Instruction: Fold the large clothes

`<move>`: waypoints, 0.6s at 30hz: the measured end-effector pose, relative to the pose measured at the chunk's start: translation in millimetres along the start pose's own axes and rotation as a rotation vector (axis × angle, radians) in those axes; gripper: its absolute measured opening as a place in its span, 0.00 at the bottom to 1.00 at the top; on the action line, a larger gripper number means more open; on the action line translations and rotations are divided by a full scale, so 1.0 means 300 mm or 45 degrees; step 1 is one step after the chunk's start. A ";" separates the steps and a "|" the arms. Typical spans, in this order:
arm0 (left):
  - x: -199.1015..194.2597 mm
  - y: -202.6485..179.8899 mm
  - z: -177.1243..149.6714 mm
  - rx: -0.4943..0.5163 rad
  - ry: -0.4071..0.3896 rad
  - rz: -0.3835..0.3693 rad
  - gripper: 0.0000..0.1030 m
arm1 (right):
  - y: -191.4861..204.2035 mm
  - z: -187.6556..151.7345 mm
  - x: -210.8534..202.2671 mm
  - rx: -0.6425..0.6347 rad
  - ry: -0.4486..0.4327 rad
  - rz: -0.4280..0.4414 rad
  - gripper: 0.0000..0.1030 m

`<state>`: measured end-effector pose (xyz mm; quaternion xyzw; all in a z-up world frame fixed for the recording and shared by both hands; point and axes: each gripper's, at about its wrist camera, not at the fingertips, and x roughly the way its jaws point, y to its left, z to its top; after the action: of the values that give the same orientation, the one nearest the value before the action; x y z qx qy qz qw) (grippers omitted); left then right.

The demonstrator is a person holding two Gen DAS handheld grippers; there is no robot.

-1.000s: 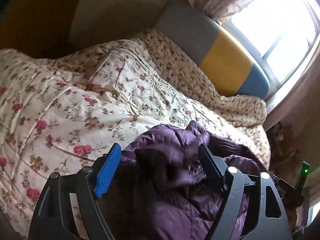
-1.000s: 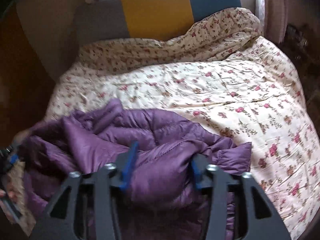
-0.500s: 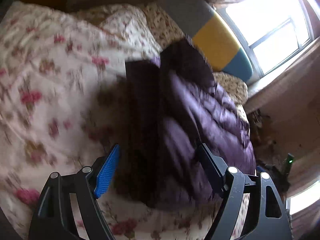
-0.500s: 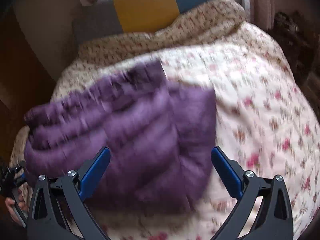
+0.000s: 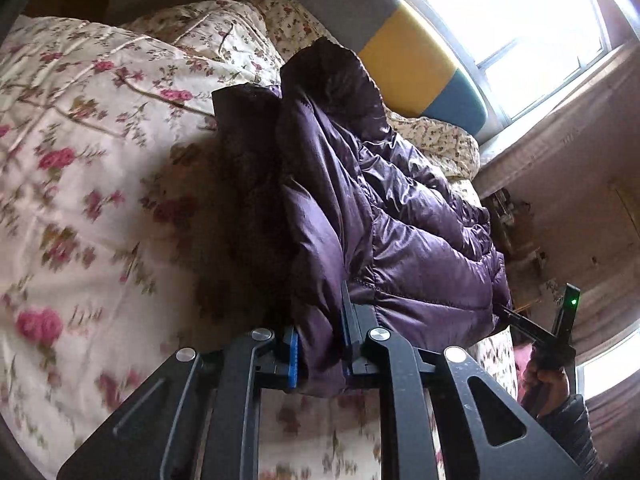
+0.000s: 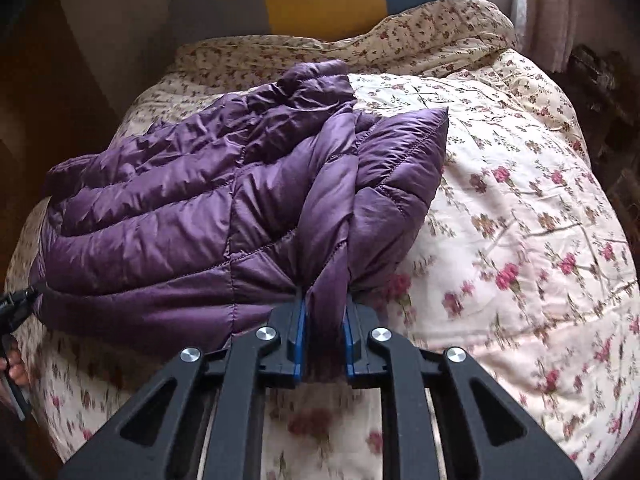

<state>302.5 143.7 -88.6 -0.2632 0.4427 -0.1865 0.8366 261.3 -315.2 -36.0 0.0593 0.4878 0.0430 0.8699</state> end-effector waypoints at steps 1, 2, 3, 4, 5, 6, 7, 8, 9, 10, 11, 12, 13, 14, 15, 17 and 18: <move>-0.014 0.001 -0.017 0.009 0.005 0.000 0.15 | 0.004 -0.031 -0.014 -0.008 0.004 0.000 0.12; -0.034 0.008 -0.043 0.019 0.008 -0.001 0.15 | 0.005 -0.055 -0.028 -0.013 0.010 0.001 0.12; -0.056 0.009 -0.071 0.030 0.012 -0.005 0.15 | 0.007 -0.087 -0.047 -0.022 0.019 0.001 0.12; -0.072 0.012 -0.095 0.034 0.018 -0.009 0.15 | 0.008 -0.124 -0.069 -0.031 0.024 0.006 0.12; -0.095 0.015 -0.126 0.041 0.023 -0.013 0.15 | 0.006 -0.151 -0.084 -0.035 0.028 0.010 0.12; -0.108 0.018 -0.145 0.043 0.025 -0.018 0.15 | 0.006 -0.183 -0.105 -0.037 0.034 0.013 0.12; -0.128 0.018 -0.170 0.044 0.029 -0.026 0.15 | 0.007 -0.218 -0.128 -0.038 0.040 0.017 0.12; -0.154 0.018 -0.203 0.051 0.032 -0.032 0.15 | 0.009 -0.244 -0.145 -0.045 0.044 0.018 0.12; -0.169 0.019 -0.226 0.053 0.035 -0.034 0.15 | 0.014 -0.275 -0.166 -0.054 0.049 0.017 0.12; -0.191 0.020 -0.258 0.052 0.039 -0.042 0.15 | 0.018 -0.305 -0.184 -0.061 0.055 0.016 0.12; -0.207 0.023 -0.283 0.050 0.042 -0.050 0.15 | 0.021 -0.341 -0.204 -0.068 0.064 0.015 0.12; -0.231 0.026 -0.319 0.054 0.047 -0.055 0.15 | 0.023 -0.377 -0.224 -0.073 0.072 0.016 0.12; -0.251 0.027 -0.350 0.056 0.052 -0.058 0.15 | 0.026 -0.418 -0.246 -0.078 0.082 0.018 0.12; -0.264 0.027 -0.371 0.054 0.055 -0.062 0.15 | 0.030 -0.444 -0.261 -0.083 0.089 0.018 0.12; -0.286 0.029 -0.401 0.054 0.057 -0.067 0.15 | 0.034 -0.476 -0.279 -0.088 0.095 0.021 0.12; -0.318 0.033 -0.443 0.049 0.058 -0.074 0.15 | 0.042 -0.529 -0.312 -0.096 0.107 0.025 0.12; -0.334 0.033 -0.463 0.047 0.059 -0.079 0.15 | 0.046 -0.552 -0.327 -0.100 0.112 0.026 0.12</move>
<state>132.9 168.1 -95.3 -0.2569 0.4502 -0.2265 0.8246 68.7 -304.3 -37.0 0.0282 0.5229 0.0737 0.8487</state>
